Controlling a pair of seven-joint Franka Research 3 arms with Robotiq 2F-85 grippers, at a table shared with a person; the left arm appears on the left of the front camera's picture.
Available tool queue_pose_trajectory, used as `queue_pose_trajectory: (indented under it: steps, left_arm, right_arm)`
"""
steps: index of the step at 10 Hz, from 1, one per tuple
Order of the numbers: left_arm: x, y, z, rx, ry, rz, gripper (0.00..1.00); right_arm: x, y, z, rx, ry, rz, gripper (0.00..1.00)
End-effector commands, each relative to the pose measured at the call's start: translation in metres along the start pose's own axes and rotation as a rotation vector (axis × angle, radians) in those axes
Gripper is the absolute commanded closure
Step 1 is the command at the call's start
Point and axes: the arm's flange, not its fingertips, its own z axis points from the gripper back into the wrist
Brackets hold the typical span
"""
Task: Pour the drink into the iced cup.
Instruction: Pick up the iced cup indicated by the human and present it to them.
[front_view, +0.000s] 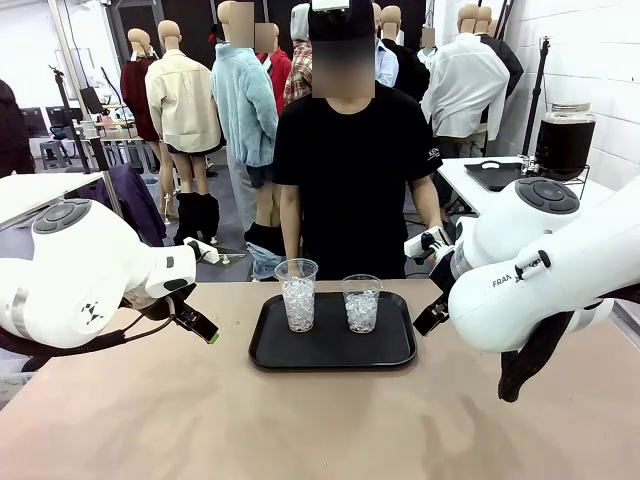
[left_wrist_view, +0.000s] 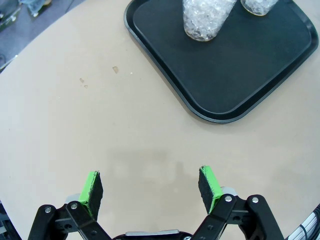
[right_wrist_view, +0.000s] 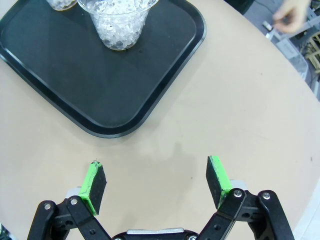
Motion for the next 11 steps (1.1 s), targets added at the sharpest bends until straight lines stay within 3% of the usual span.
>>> queue_pose_trajectory:
  steps: [1,11]
  left_arm:
    - [-0.0003,0.0014,0.0002,0.000,-0.001,0.003,0.00]
    - [-0.0003,0.0014,0.0002,0.000,-0.001,0.003,0.00]
  right_arm:
    - [0.0000,-0.0001,0.0000,0.000,0.000,-0.001,0.00]
    - [0.0000,-0.0001,0.0000,0.000,0.000,-0.001,0.00]
